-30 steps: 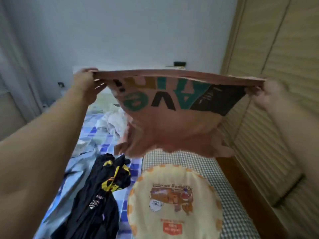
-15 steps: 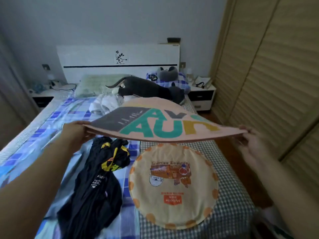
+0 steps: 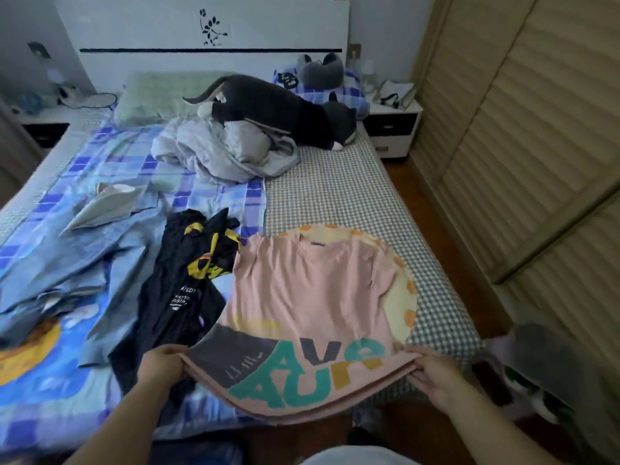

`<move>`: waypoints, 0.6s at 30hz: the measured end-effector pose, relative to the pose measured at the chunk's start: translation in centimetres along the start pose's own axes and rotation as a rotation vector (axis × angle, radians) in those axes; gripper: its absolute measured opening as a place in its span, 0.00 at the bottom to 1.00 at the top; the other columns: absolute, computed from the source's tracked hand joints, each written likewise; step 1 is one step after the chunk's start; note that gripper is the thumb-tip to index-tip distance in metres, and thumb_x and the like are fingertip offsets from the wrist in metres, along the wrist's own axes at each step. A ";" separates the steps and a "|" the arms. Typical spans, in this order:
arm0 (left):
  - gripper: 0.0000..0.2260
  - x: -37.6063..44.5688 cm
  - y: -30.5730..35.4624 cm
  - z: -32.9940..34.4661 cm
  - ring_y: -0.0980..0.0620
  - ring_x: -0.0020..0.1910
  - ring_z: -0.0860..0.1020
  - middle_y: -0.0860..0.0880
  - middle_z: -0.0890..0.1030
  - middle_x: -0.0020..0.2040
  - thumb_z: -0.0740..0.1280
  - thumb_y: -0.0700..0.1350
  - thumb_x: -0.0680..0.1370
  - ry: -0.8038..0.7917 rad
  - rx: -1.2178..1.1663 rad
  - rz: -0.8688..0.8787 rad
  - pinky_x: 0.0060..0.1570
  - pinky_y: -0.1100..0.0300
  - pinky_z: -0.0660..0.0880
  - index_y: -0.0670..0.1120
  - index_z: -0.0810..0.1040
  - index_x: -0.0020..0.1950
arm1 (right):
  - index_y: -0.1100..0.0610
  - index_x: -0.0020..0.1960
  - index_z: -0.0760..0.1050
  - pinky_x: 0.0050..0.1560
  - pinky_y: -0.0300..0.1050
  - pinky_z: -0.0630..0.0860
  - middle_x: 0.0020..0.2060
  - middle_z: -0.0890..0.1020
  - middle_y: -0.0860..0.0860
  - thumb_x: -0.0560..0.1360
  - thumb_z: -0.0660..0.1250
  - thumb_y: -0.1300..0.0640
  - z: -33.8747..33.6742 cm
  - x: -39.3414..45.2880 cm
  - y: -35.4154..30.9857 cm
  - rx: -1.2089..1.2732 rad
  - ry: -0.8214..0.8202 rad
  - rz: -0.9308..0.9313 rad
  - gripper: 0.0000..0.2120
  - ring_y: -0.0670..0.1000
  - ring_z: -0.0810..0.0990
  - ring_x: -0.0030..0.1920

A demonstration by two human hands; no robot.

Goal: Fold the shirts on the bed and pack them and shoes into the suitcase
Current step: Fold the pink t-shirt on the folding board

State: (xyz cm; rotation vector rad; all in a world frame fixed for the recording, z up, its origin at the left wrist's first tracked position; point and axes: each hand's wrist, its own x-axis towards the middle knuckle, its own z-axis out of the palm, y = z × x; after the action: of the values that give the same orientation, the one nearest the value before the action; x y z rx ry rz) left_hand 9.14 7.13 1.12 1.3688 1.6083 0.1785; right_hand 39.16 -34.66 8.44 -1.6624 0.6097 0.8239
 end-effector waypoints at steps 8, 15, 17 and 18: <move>0.17 -4.8 1.0 -2.3 0.39 0.40 0.82 0.40 0.85 0.39 0.64 0.28 0.71 0.161 0.010 -0.020 0.48 0.47 0.81 0.42 0.87 0.51 | 0.65 0.61 0.77 0.42 0.48 0.77 0.49 0.83 0.60 0.81 0.63 0.67 0.7 -0.8 0.6 0.024 0.053 0.024 0.10 0.56 0.80 0.45; 0.28 -14.8 7.9 2.5 0.46 0.71 0.70 0.49 0.68 0.73 0.72 0.40 0.75 0.015 0.189 0.440 0.70 0.50 0.68 0.57 0.71 0.73 | 0.64 0.57 0.80 0.46 0.45 0.83 0.47 0.86 0.59 0.77 0.64 0.73 8.1 -9.0 -1.5 -0.102 -0.380 -0.136 0.12 0.56 0.86 0.47; 0.35 -19.5 8.4 6.2 0.65 0.64 0.73 0.63 0.71 0.68 0.76 0.44 0.74 -0.433 0.230 0.639 0.64 0.67 0.69 0.63 0.64 0.75 | 0.62 0.57 0.81 0.52 0.45 0.81 0.48 0.86 0.58 0.76 0.63 0.72 10.7 -11.1 -2.0 -0.227 -0.560 -0.171 0.14 0.55 0.85 0.49; 0.35 -21.0 8.2 7.9 0.68 0.63 0.73 0.65 0.73 0.67 0.76 0.45 0.74 -0.492 0.293 0.732 0.64 0.69 0.69 0.63 0.63 0.76 | 0.62 0.56 0.82 0.56 0.47 0.80 0.49 0.86 0.58 0.76 0.63 0.70 11.7 -11.6 -2.0 -0.299 -0.656 -0.195 0.13 0.55 0.84 0.52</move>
State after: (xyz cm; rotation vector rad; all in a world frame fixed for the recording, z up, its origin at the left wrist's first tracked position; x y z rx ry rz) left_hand 18.07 -10.74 14.29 2.0022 0.6978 0.0276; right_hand 31.12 -23.14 17.24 -1.5518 -0.1352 1.2770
